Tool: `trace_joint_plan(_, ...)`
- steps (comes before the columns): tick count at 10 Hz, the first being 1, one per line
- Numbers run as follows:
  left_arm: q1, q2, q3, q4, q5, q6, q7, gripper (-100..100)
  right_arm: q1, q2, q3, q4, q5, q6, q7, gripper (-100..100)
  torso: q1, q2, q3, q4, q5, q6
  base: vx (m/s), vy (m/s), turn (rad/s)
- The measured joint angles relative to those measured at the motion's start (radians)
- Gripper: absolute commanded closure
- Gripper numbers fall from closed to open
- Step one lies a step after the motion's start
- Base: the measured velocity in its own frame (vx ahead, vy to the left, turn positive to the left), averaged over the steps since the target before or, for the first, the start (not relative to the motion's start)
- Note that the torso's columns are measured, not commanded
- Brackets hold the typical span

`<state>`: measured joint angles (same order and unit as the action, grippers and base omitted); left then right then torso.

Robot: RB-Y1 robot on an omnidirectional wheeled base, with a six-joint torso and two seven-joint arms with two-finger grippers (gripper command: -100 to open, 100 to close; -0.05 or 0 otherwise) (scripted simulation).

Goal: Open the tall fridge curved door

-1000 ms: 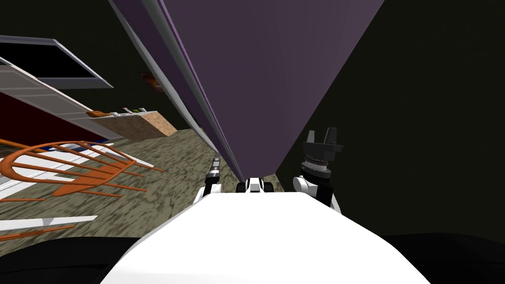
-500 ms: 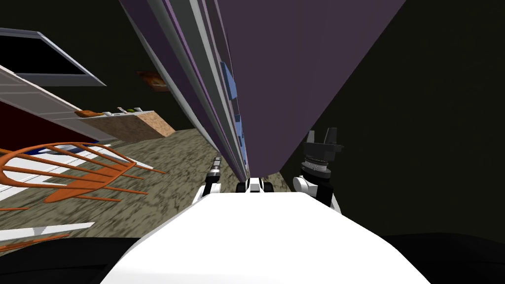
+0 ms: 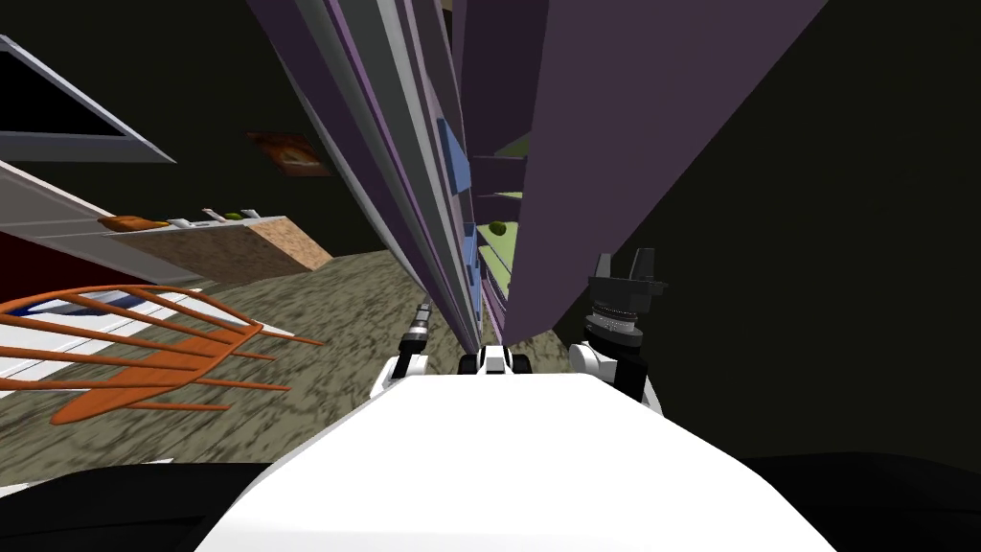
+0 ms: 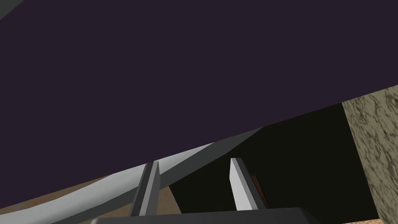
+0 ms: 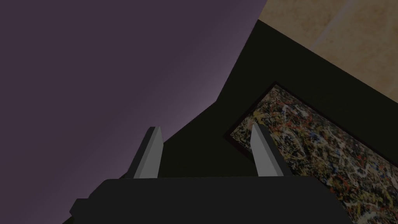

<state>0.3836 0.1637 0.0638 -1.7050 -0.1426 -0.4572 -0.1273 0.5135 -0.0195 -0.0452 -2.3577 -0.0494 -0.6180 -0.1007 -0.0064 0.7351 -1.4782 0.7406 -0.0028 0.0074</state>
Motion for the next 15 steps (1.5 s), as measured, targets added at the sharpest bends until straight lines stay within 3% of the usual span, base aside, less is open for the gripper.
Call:
trace_joint_plan(5,-0.018,0.067,-0.036,0.005,0.004,0.001,0.045,100,0.000,0.000,0.000,0.000,0.000,0.000,0.000,0,-0.003,0.003,0.002,0.001,-0.001,-0.002,-0.025,0.304,-0.102)
trace_joint_plan(6,-0.018,0.069,-0.036,0.007,0.004,0.000,0.047,100,0.000,0.000,0.000,0.000,0.000,0.000,0.000,0,-0.008,0.003,0.002,0.000,-0.002,-0.005,0.022,0.201,-0.047)
trace_joint_plan(8,-0.014,0.093,-0.051,0.009,0.003,-0.010,0.063,100,0.000,0.000,0.000,0.000,0.000,0.000,0.000,0,0.011,0.001,0.001,-0.002,0.003,-0.004,-0.005,0.360,-0.113)
trace_joint_plan(15,-0.017,0.144,-0.096,0.004,-0.002,-0.047,0.103,100,0.000,0.000,0.000,0.000,0.000,0.000,0.000,0,0.005,0.002,0.002,-0.003,0.002,-0.008,0.020,0.252,-0.055)
